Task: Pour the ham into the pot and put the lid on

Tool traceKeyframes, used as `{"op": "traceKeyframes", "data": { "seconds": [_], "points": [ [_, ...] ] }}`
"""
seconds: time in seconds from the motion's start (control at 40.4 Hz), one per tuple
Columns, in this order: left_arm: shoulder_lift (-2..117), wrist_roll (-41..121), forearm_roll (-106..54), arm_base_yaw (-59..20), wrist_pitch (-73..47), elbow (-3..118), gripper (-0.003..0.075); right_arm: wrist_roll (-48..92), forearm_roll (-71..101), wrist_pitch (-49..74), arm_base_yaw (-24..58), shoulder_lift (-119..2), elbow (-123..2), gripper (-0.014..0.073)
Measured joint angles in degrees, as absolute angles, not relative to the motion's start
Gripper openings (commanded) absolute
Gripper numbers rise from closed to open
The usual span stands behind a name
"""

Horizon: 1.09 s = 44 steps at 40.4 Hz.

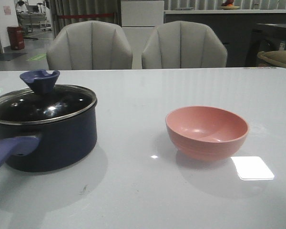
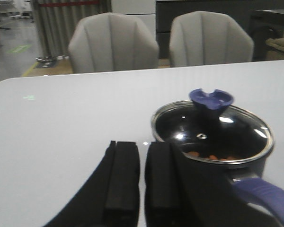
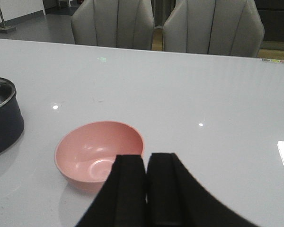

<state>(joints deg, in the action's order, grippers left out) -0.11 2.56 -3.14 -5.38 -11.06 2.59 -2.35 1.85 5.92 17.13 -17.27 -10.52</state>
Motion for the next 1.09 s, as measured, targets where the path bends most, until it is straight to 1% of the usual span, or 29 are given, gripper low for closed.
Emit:
{"op": "traceKeyframes", "data": {
  "seconds": [0.124, 0.248, 0.421, 1.089],
  "points": [
    [-0.25, 2.56, -3.14, -1.87, -9.63, -0.10, 0.0134, -2.35, 1.85, 5.80, 17.13, -17.27, -10.52, 0.0147],
    [-0.25, 2.56, -3.14, -0.74, -8.30, -0.22, 0.0134, -2.35, 1.85, 5.80, 17.13, -17.27, -10.52, 0.0147],
    [-0.25, 1.68, -3.14, -0.74, -4.23, -0.22, 0.0134, -2.35, 1.85, 5.80, 17.13, -17.27, -10.52, 0.0147],
    [-0.25, -0.51, -3.14, -0.74, -3.64, -0.22, 0.0134, -2.35, 1.85, 5.80, 17.13, -17.27, -10.44, 0.0147]
  ]
}}
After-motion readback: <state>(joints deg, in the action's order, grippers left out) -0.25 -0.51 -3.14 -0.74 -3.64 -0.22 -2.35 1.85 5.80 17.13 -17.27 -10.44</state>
